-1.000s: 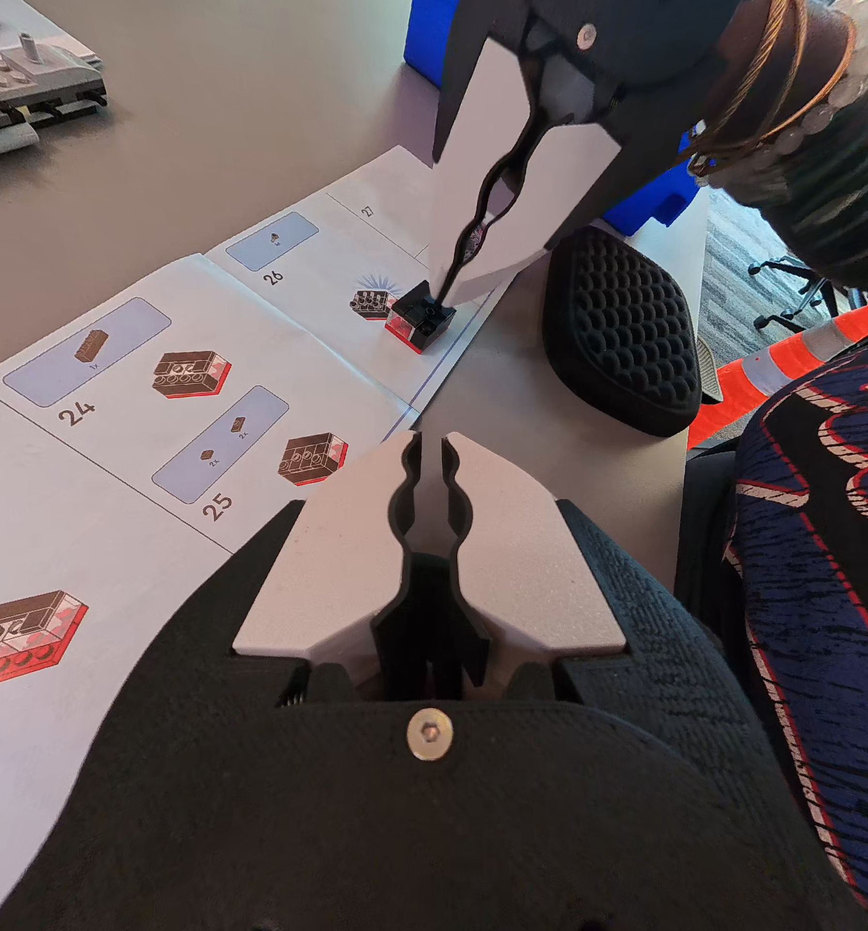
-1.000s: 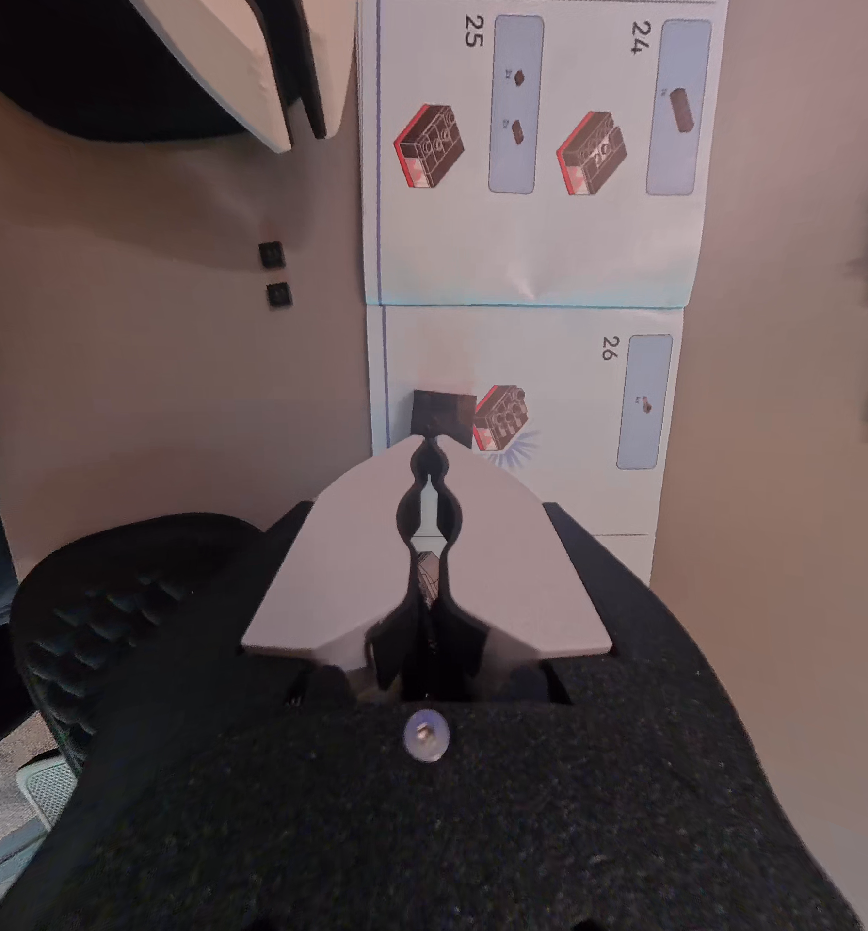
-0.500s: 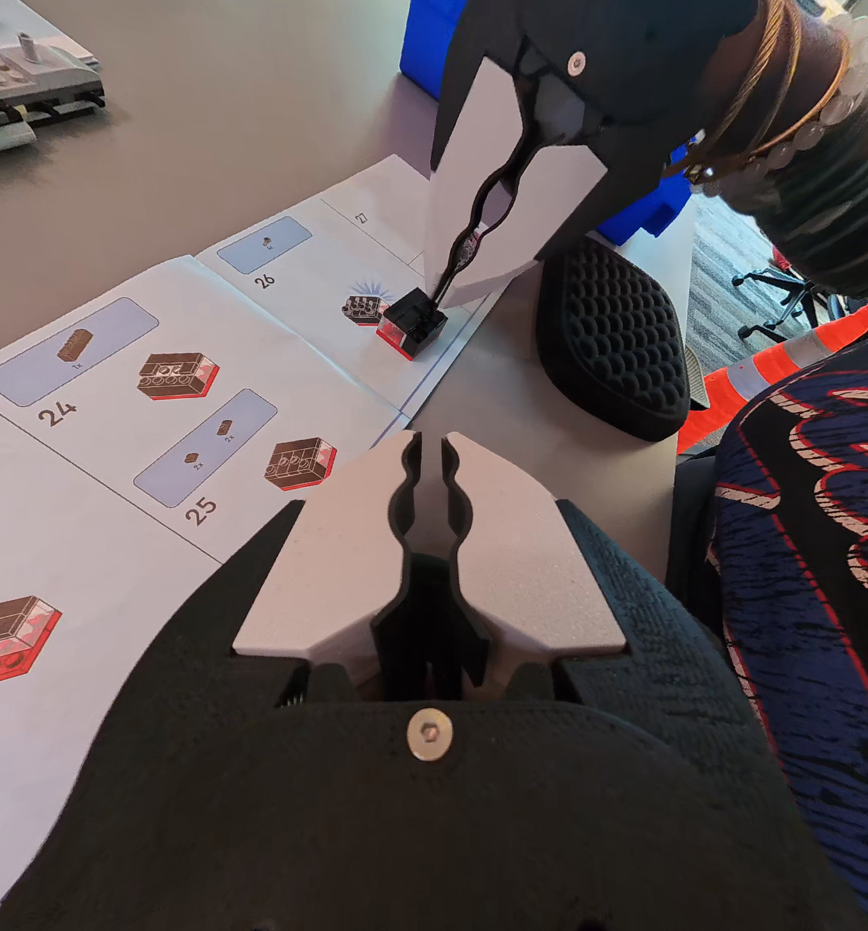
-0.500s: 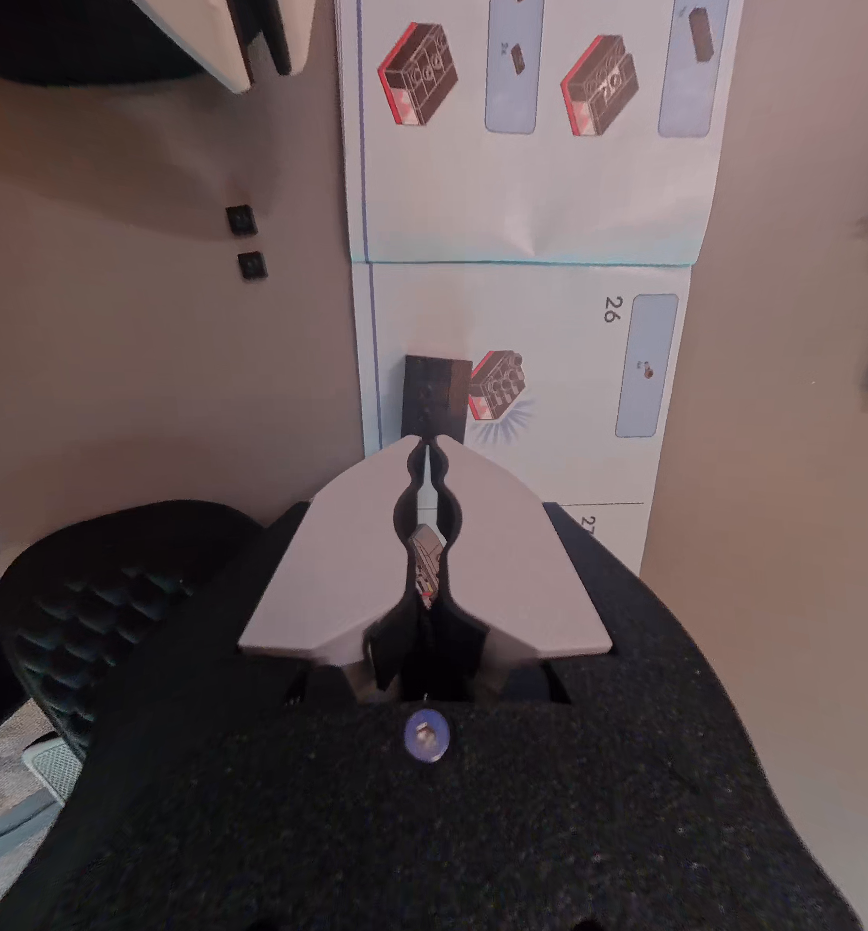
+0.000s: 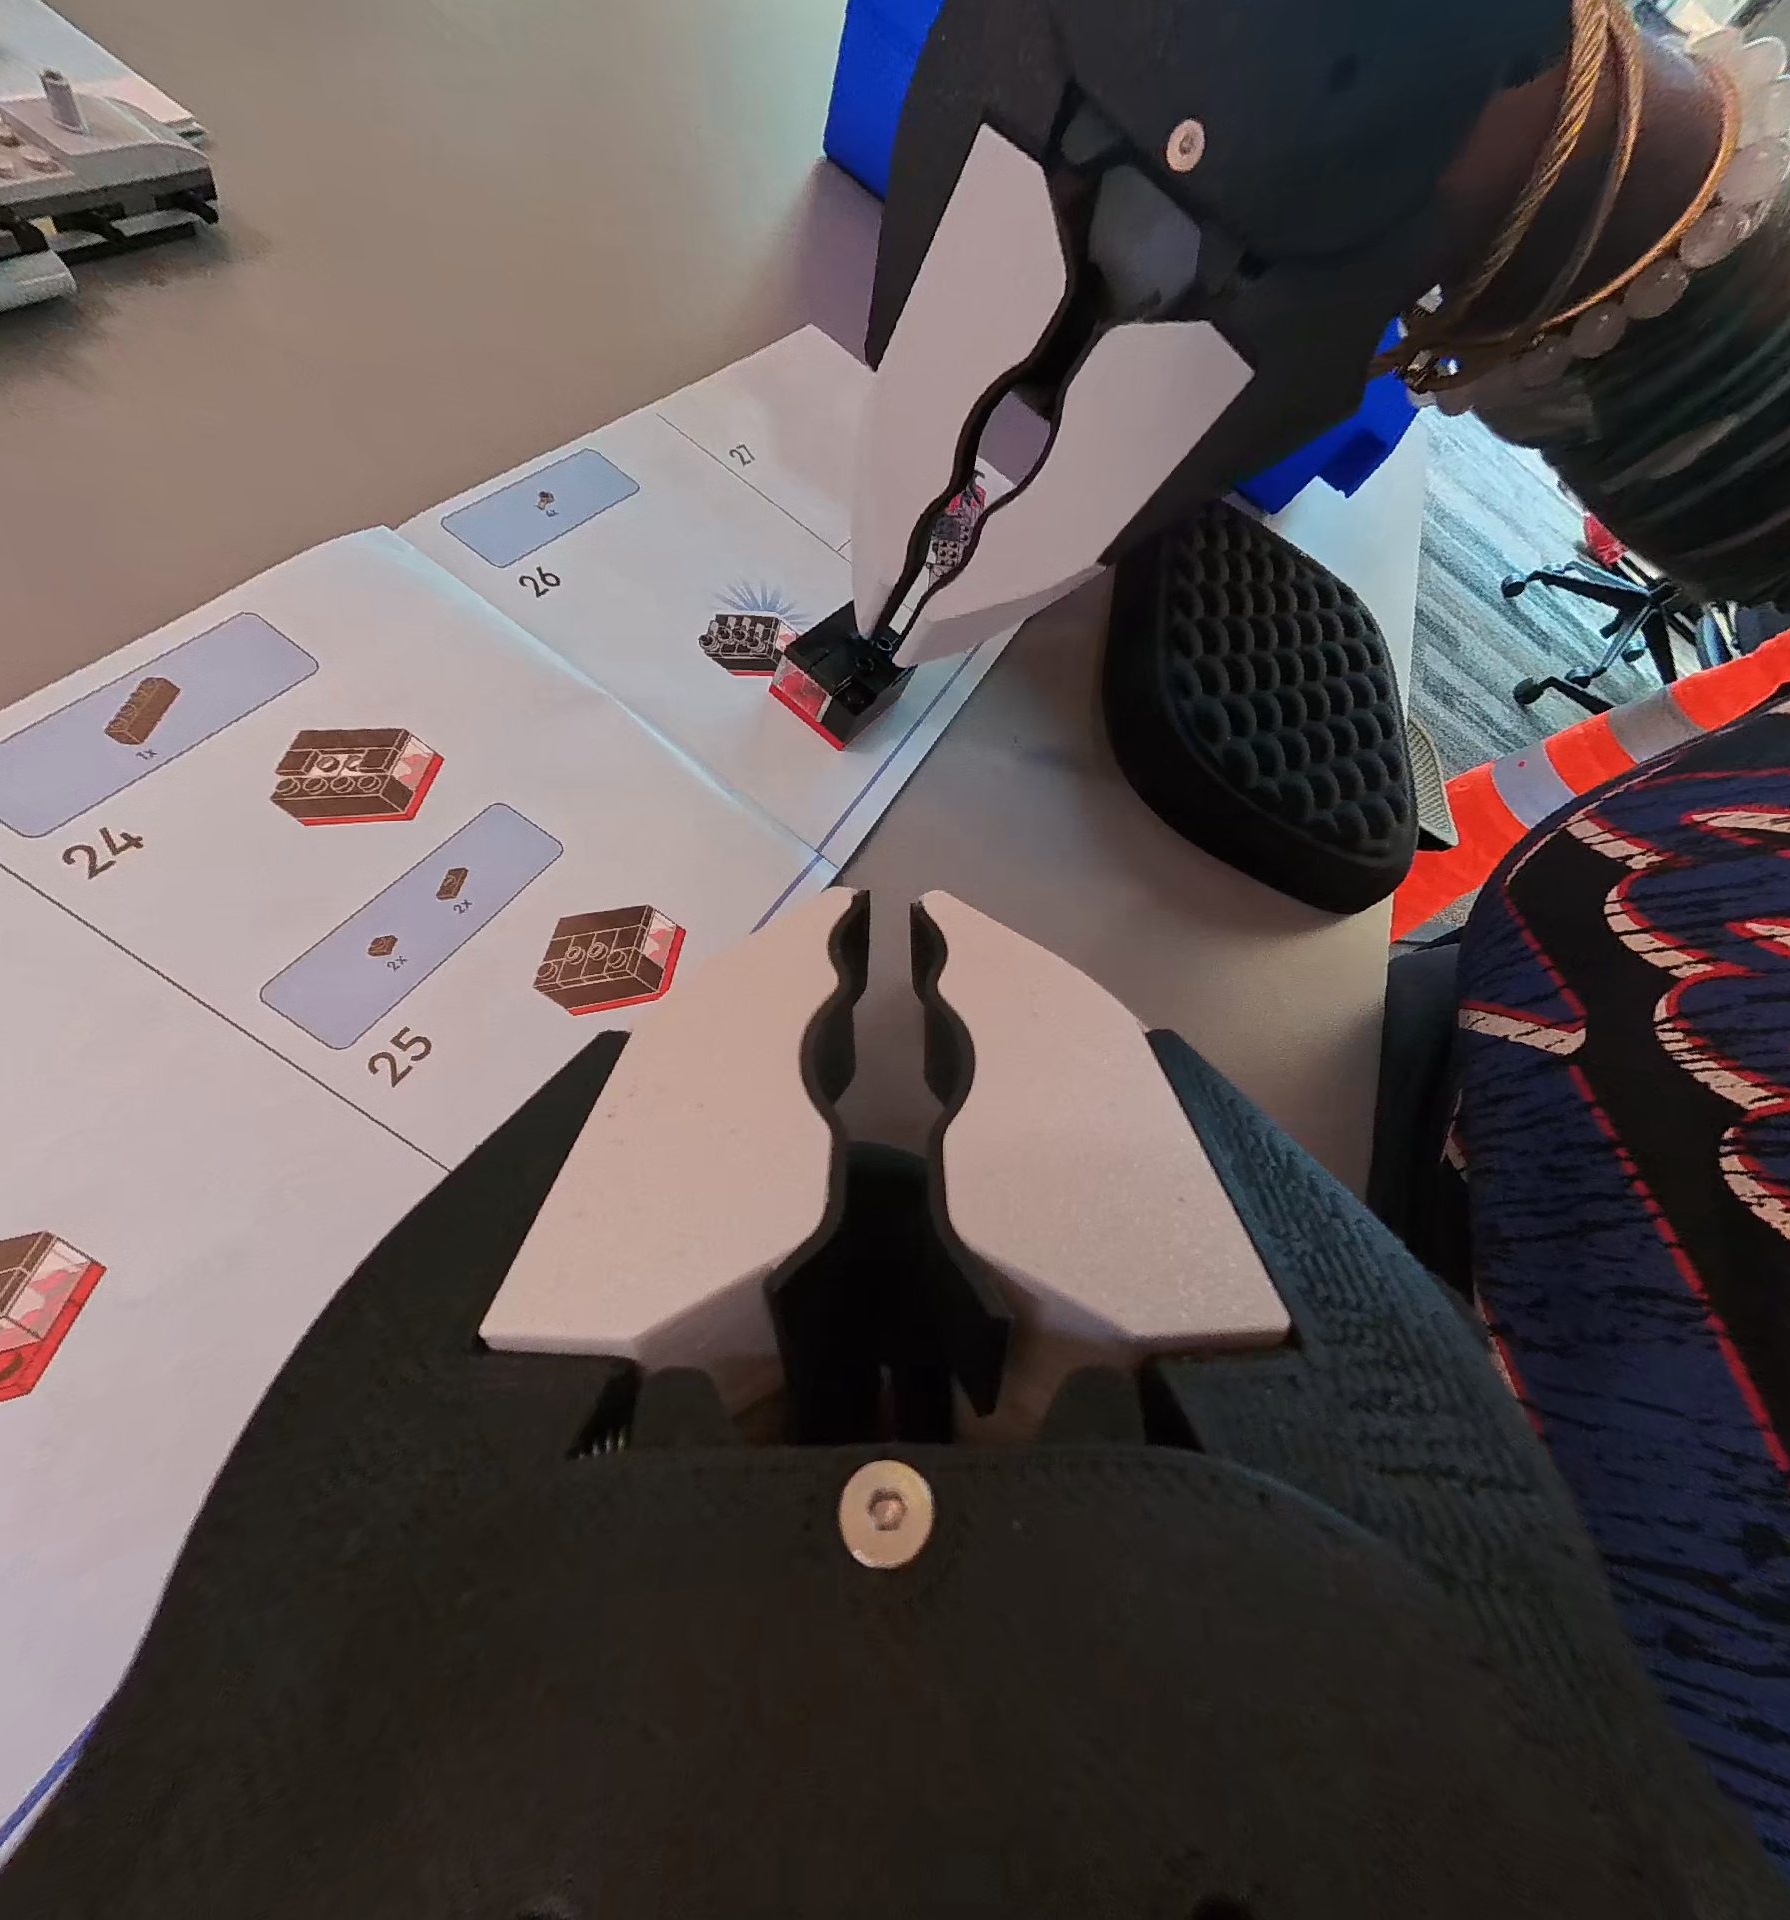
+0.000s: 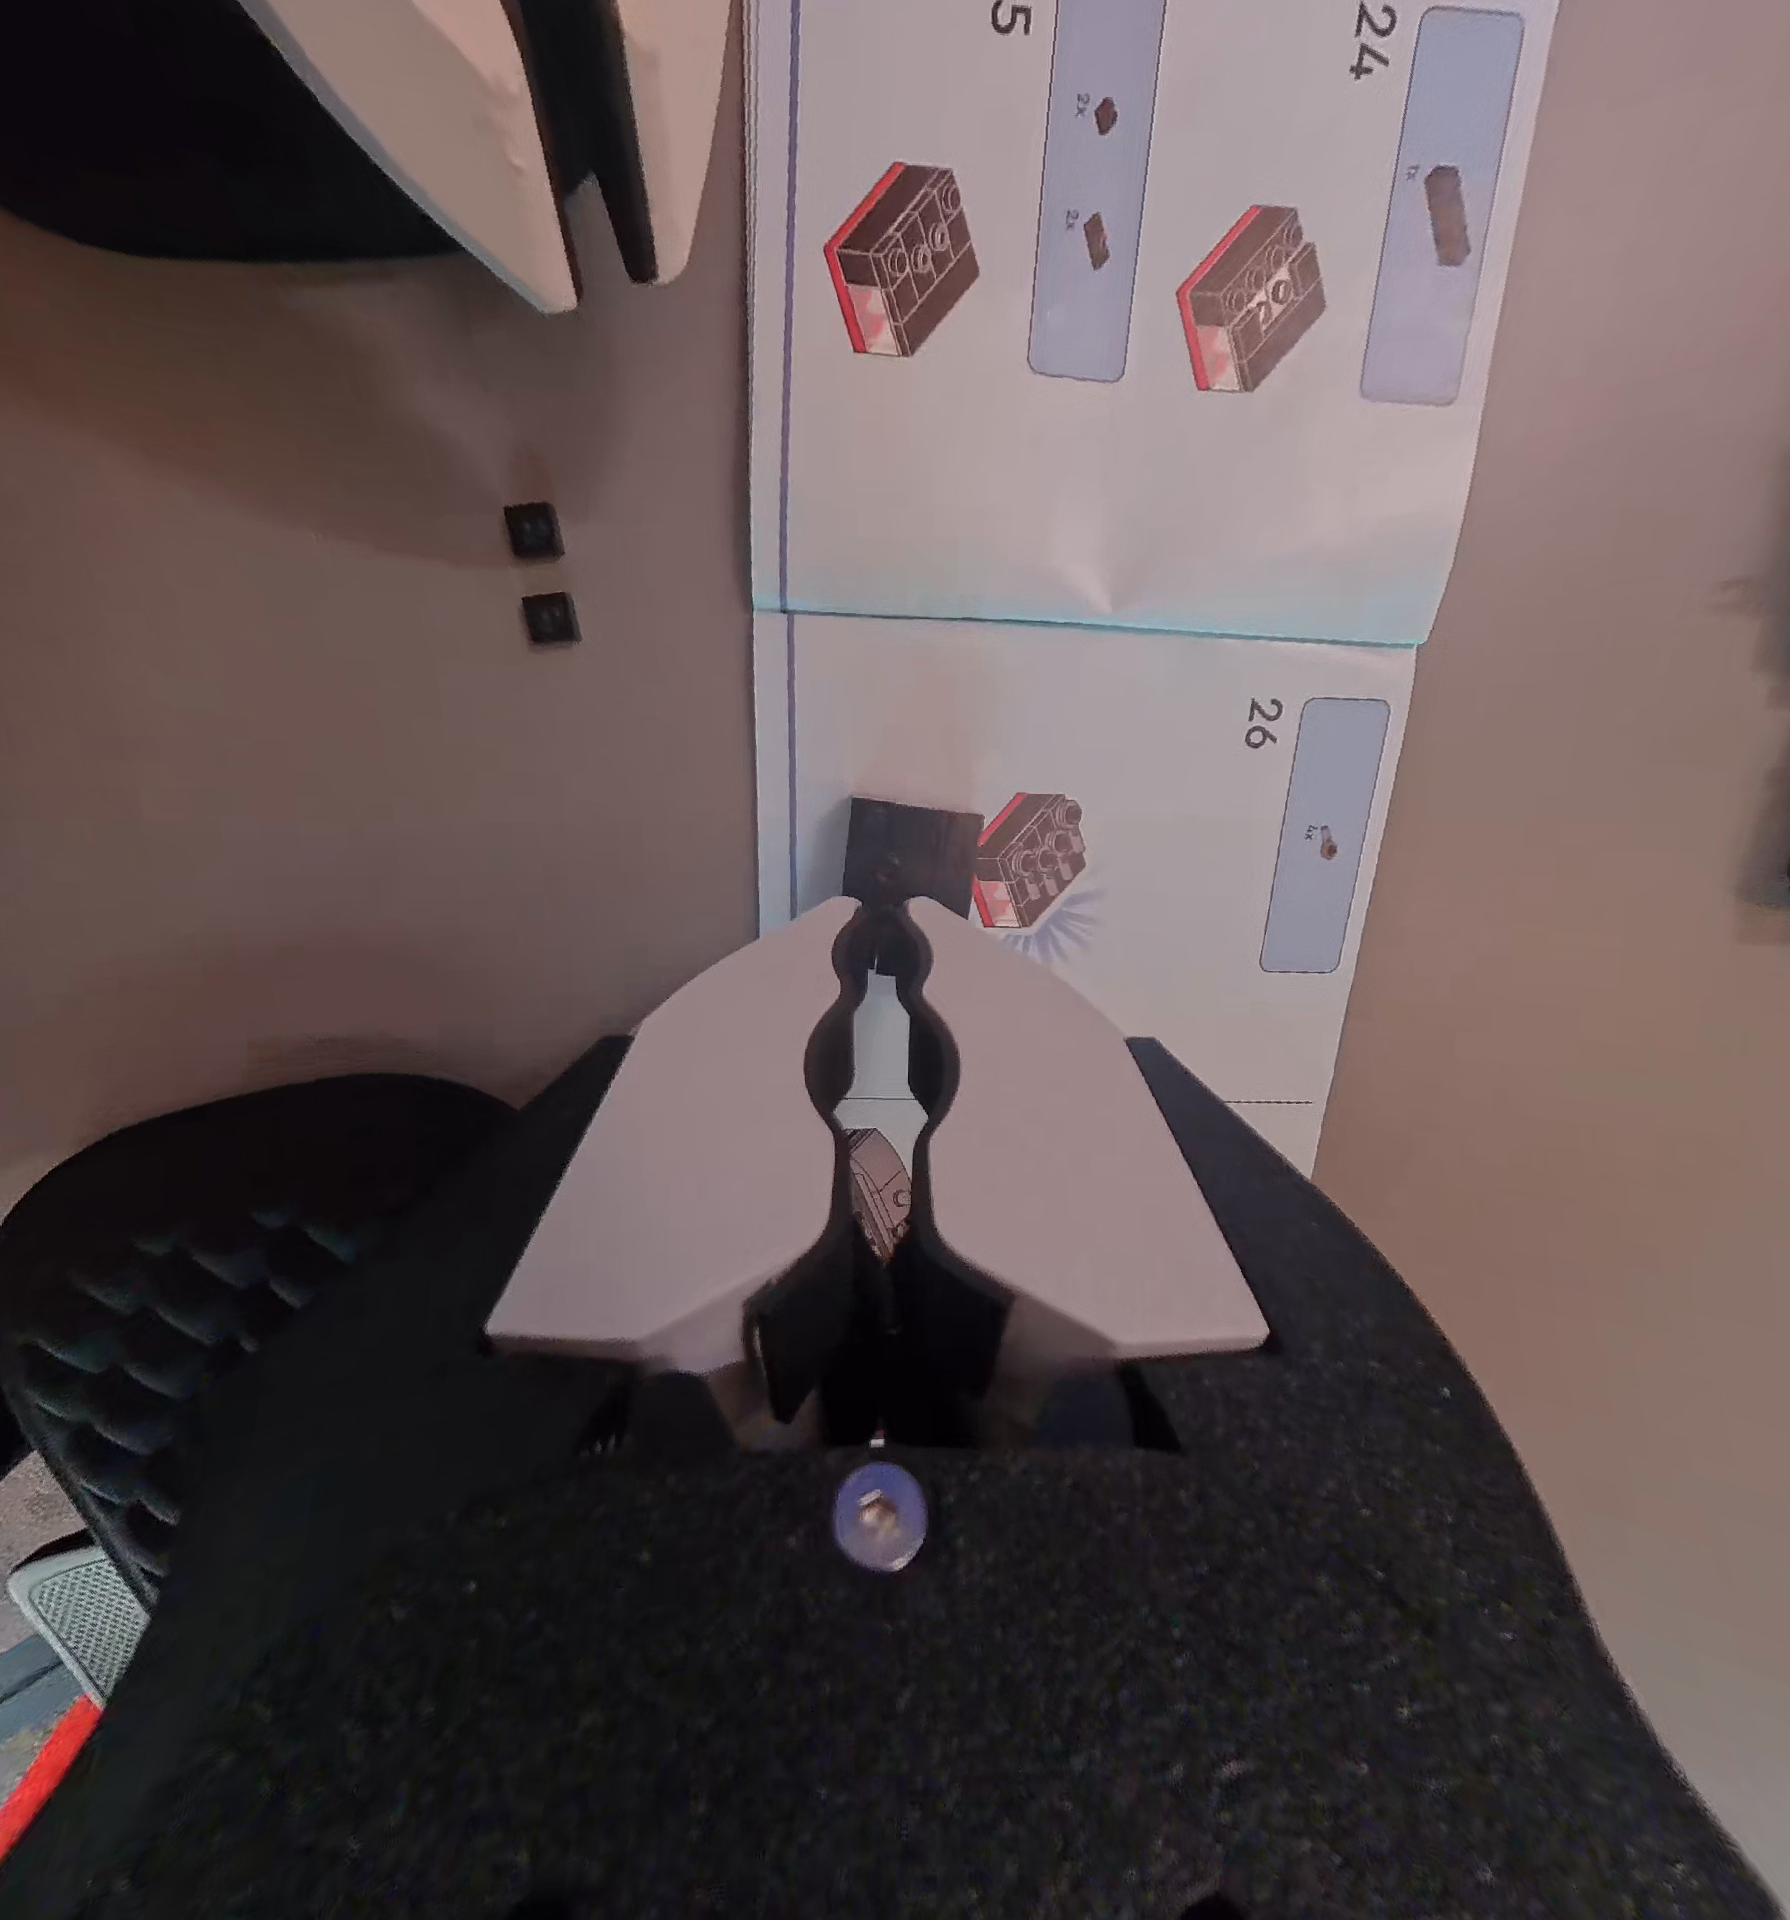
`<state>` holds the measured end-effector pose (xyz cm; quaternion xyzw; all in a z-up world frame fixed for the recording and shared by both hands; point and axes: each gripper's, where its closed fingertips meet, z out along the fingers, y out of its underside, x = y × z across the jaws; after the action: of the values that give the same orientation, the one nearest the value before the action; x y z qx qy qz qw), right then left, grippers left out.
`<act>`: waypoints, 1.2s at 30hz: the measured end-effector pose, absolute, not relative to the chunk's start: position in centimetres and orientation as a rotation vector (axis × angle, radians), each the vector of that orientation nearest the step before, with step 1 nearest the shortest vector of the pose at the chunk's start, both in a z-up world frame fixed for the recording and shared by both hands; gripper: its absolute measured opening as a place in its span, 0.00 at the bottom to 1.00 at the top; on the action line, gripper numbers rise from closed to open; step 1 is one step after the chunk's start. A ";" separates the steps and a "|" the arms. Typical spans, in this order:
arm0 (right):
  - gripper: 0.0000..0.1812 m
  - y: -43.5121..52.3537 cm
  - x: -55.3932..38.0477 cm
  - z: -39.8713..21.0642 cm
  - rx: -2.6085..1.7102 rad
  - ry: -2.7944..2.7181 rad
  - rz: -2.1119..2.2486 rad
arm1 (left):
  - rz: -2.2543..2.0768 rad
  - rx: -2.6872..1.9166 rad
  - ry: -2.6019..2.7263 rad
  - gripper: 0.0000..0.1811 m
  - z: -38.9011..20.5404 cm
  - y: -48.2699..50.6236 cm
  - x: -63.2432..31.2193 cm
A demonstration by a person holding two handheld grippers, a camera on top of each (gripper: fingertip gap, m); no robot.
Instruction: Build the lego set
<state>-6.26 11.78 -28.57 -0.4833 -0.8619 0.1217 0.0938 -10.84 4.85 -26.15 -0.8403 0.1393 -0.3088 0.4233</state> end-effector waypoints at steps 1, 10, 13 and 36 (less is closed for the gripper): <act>0.02 11.8 -6.3 -28.6 -1.431 -2.563 0.344 | -0.774 -2.103 0.348 0.04 -26.2 4.8 -10.8; 0.02 11.7 -6.4 -28.8 -1.545 -2.591 0.215 | -0.787 -2.091 0.344 0.04 -26.0 4.8 -10.8; 0.02 11.7 -6.4 -28.8 -1.594 -2.575 0.250 | -0.788 -2.085 0.346 0.04 -26.0 4.7 -10.8; 0.06 12.4 -6.5 -27.3 -1.401 -2.598 0.345 | -0.757 -2.134 0.350 0.03 -26.7 4.8 -10.8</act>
<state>-6.54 12.35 -27.28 -0.4699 -0.8710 0.1156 0.0848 -10.79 4.84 -26.66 -0.8485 0.1390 -0.3010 0.4124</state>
